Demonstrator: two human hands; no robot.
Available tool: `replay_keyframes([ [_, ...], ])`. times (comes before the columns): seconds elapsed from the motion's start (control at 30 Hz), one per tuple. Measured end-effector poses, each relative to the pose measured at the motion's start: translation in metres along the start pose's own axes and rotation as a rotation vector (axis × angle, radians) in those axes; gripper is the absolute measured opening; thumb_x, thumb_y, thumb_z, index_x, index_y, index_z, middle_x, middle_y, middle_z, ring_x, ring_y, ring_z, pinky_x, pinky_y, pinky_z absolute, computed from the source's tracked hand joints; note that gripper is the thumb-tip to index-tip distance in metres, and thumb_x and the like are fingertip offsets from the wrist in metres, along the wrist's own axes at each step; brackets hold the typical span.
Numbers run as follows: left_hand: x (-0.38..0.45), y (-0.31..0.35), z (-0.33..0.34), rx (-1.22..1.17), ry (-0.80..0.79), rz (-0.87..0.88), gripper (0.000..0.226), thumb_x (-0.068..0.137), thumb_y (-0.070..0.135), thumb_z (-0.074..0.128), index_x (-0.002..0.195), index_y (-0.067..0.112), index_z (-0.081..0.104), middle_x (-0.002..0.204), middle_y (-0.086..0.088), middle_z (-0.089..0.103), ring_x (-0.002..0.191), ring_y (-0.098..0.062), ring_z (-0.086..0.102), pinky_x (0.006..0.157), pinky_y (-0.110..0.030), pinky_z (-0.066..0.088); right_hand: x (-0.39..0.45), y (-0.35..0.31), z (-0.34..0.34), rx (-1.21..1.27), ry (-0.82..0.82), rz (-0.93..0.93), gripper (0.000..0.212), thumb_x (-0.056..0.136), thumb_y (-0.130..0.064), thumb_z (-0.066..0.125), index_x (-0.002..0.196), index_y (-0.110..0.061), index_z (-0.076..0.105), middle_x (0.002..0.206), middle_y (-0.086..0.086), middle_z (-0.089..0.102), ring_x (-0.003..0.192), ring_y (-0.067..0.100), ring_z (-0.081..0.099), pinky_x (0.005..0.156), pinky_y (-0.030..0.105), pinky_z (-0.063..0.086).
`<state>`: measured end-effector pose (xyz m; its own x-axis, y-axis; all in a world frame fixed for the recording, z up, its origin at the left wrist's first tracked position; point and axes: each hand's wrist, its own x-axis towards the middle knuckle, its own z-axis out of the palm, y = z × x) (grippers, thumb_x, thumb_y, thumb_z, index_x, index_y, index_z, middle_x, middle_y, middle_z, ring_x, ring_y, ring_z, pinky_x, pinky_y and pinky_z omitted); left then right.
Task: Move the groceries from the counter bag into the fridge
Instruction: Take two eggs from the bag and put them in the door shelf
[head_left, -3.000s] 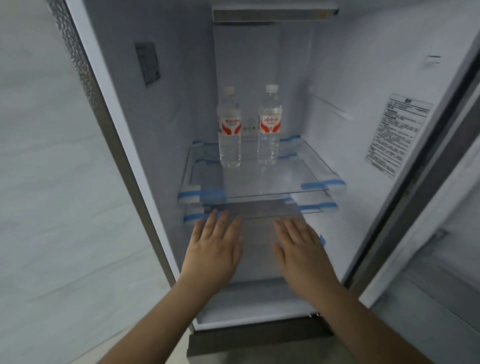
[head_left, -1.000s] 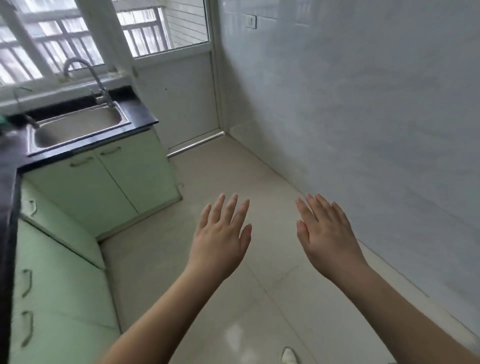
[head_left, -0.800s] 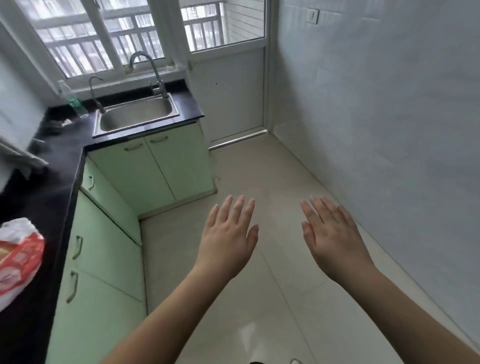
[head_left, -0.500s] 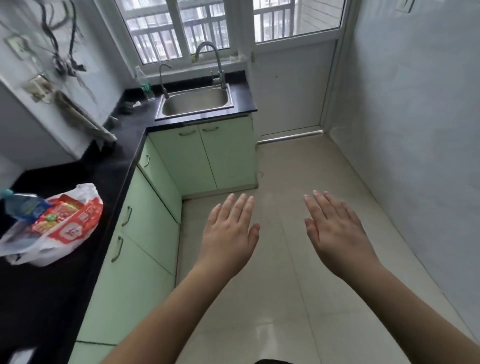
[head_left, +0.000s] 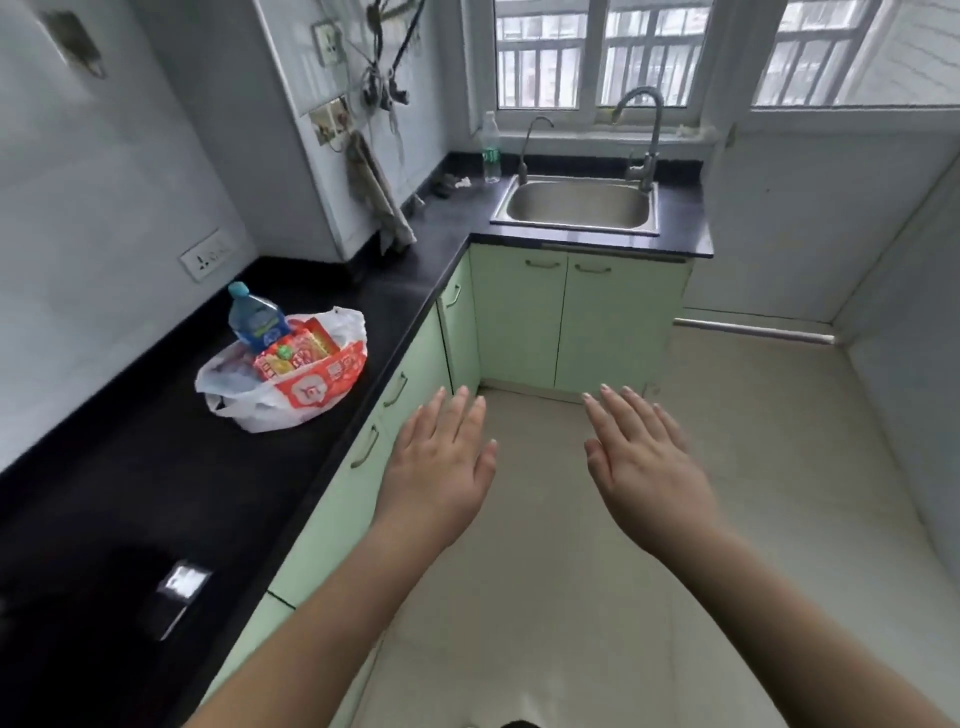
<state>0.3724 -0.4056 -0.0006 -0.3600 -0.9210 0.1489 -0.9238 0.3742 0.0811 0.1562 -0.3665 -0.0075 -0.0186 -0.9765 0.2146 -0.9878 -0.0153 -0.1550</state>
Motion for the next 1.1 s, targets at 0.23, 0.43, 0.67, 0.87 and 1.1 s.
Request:
replay_keyframes([
  [0.23,0.019,-0.088,-0.008,0.011,0.026,-0.111,0.069,0.092,0.049,0.003,0.154,0.023,0.020,0.160,-0.002,0.024,0.148,-0.022,0.013,0.118,-0.038,0.009,0.068,-0.065,0.019,-0.002,-0.008,-0.111,0.057,0.097,-0.042,0.017,0.146,-0.020,0.038,0.151,0.003,0.041,0.143,0.022,0.029,0.116,0.033,0.009],
  [0.43,0.026,-0.143,-0.001,0.002,0.043,-0.209,0.059,0.099,0.046,0.019,0.153,0.023,0.019,0.159,-0.003,0.026,0.148,-0.022,0.016,0.118,-0.040,0.011,0.108,-0.104,0.040,0.006,-0.027,-0.196,0.053,0.098,-0.040,0.024,0.142,-0.018,0.043,0.147,0.005,0.046,0.140,0.025,0.036,0.114,0.033,0.010],
  [0.67,0.053,-0.171,0.011,0.014,0.020,-0.309,0.062,0.098,0.049,0.015,0.154,0.021,0.017,0.160,-0.003,0.024,0.148,-0.022,0.015,0.119,-0.042,0.015,0.167,-0.117,0.060,0.020,-0.052,-0.295,0.055,0.098,-0.040,0.020,0.144,-0.018,0.042,0.147,0.007,0.045,0.140,0.026,0.035,0.115,0.033,0.009],
  [0.87,0.098,-0.179,0.017,0.087,0.027,-0.386,0.063,0.097,0.048,0.015,0.151,0.019,0.031,0.154,-0.004,0.036,0.145,-0.023,0.026,0.116,-0.042,0.021,0.230,-0.113,0.080,0.093,-0.076,-0.410,0.057,0.098,-0.042,0.015,0.147,-0.020,0.035,0.152,0.005,0.038,0.144,0.024,0.027,0.119,0.036,0.013],
  [1.1,0.143,-0.186,0.019,0.156,-0.004,-0.502,0.059,0.098,0.045,0.023,0.147,0.017,0.039,0.150,-0.007,0.043,0.142,-0.026,0.034,0.112,-0.047,0.033,0.301,-0.107,0.091,0.146,-0.113,-0.515,0.058,0.098,-0.043,0.015,0.147,-0.020,0.036,0.152,0.003,0.038,0.144,0.024,0.027,0.118,0.037,0.015],
])
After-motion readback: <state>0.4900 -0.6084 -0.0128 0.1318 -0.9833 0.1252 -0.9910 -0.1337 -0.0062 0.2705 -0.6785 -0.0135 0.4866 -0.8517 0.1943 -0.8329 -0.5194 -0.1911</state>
